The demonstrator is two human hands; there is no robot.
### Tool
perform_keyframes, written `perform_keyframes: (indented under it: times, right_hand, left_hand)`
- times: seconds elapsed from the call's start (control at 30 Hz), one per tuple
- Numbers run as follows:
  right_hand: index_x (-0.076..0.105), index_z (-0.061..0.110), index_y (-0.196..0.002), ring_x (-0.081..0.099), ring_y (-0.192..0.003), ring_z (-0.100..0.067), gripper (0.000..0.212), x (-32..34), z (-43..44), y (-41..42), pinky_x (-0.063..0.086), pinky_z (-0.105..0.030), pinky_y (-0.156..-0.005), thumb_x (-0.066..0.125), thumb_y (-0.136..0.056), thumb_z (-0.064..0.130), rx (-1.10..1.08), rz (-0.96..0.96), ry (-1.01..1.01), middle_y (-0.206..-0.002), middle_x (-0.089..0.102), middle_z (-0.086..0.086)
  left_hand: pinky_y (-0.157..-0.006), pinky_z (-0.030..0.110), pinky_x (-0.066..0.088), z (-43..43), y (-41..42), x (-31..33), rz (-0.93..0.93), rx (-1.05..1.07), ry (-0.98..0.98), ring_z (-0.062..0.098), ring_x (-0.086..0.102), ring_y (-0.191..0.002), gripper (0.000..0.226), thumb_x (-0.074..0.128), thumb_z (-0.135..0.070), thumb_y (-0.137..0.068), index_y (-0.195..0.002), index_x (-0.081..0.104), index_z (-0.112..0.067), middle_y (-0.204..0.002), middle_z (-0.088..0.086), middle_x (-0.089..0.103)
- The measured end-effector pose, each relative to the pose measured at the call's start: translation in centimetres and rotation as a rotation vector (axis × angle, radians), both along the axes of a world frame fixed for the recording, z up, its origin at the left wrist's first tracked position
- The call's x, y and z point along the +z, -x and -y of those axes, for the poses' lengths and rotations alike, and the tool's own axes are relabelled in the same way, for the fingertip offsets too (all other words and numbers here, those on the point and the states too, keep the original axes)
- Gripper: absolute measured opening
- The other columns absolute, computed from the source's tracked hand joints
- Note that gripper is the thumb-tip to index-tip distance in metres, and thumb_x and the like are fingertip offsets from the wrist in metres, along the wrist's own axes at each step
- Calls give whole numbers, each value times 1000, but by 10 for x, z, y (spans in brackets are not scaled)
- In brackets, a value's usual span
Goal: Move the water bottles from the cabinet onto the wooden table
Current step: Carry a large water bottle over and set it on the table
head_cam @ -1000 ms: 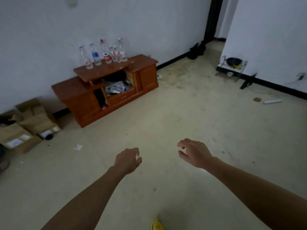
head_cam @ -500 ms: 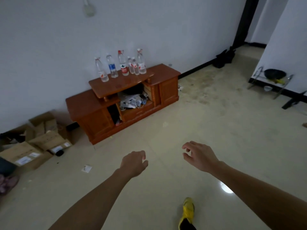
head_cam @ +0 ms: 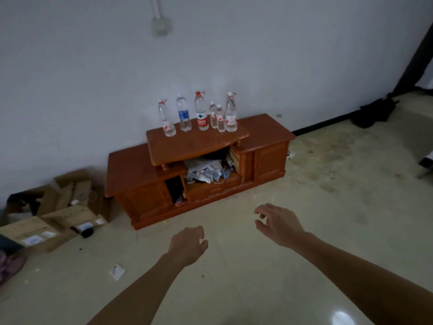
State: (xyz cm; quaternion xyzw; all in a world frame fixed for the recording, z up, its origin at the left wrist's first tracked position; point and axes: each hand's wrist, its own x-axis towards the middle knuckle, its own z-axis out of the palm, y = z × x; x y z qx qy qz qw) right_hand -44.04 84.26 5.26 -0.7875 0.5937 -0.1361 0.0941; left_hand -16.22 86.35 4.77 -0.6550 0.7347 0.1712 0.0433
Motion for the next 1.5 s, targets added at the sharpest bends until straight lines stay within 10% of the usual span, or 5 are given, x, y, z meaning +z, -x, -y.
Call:
perform_keyframes:
  times: [0.47, 0.8, 1.5]
  right_hand:
    - [63, 26, -101, 59, -67, -5, 20, 22, 347, -27, 46, -20, -57, 59, -87, 39, -50, 7, 65, -87, 63, 10]
    - [61, 27, -105, 58, -76, -7, 20, 13, 540, 20, 48, -23, -66, 59, -88, 37, -112, 9, 2, -92, 61, 11]
    - [55, 18, -121, 50, -110, -25, 37, 0, 995, 4, 44, -37, -88, 56, -89, 37, 83, -120, 77, -120, 55, -7]
  left_hand:
    - [-66, 31, 34, 370, -10, 14, -72, -80, 57, 15, 41, -68, 19, 41, -33, -99, -92, 45, -17, -75, -3, 42]
    - [-71, 37, 38, 564, 41, -17, -75, -167, -17, 18, 41, -71, 18, 37, -34, -99, -87, 41, -21, -77, -4, 40]
    - [-83, 37, 54, 861, 75, -64, -178, 312, -113, 17, 63, -89, 19, 51, -39, -92, -99, 59, -23, -99, -3, 65]
